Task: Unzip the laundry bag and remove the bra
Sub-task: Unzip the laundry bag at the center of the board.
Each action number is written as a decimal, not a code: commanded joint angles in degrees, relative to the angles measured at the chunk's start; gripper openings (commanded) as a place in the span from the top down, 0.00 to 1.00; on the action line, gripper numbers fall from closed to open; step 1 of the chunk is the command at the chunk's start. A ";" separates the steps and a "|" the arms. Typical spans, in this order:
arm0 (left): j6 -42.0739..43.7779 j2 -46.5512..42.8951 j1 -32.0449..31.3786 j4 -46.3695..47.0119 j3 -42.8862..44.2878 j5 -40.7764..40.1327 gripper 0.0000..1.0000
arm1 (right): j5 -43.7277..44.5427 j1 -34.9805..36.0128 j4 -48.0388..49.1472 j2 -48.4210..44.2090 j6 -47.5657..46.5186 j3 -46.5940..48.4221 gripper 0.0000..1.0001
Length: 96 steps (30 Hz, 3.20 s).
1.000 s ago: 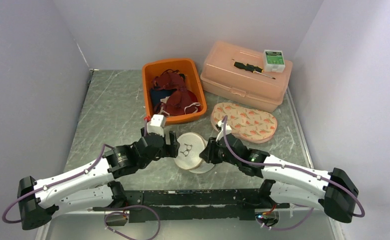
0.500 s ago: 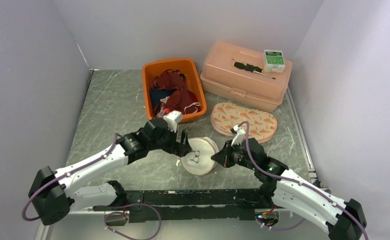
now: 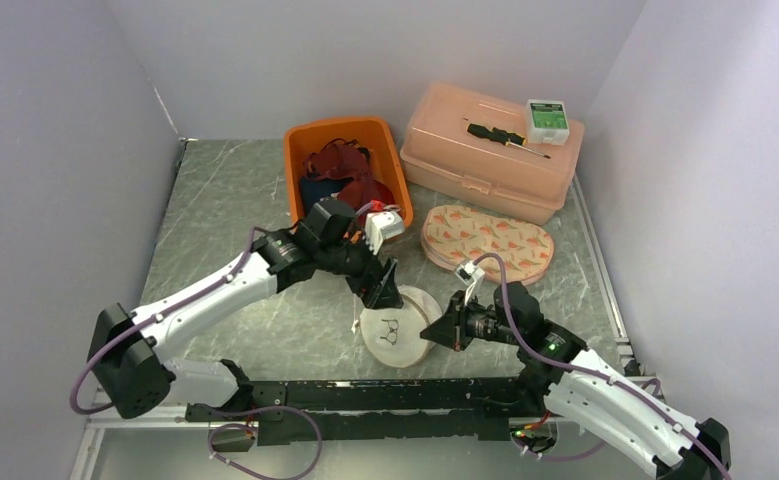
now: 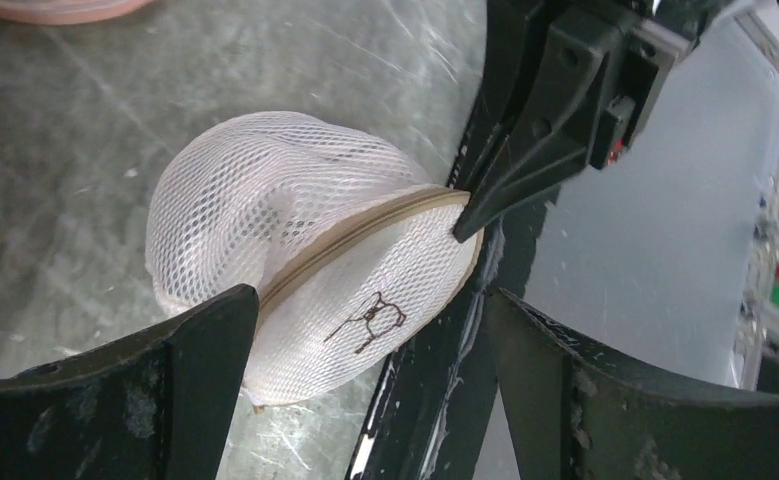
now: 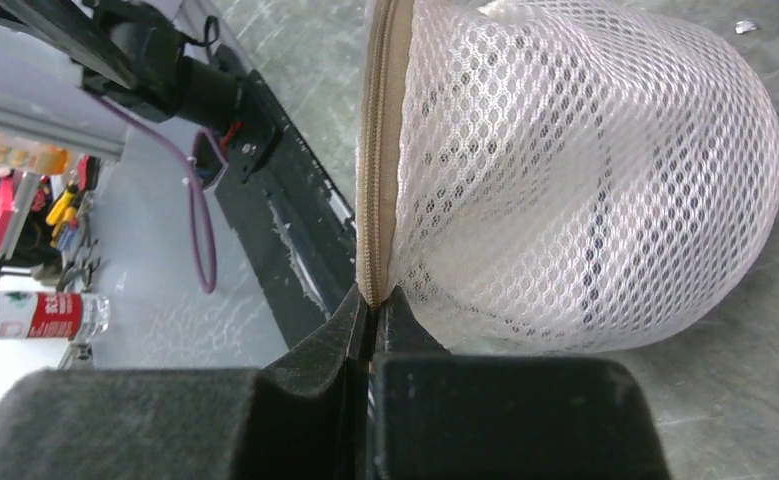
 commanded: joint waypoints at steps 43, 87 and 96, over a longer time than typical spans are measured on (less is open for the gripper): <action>-37.25 -21.06 -1.58 33.72 -25.59 -17.55 0.97 | 13.87 -0.07 -4.33 -8.38 1.64 12.28 0.05; -78.85 -33.99 -31.02 15.45 -40.08 -77.66 0.46 | 12.91 -0.15 24.61 13.65 20.37 3.82 1.00; -77.27 -40.56 -31.02 19.97 -46.84 -66.85 0.11 | 10.27 -0.95 25.59 13.33 27.91 -1.01 1.00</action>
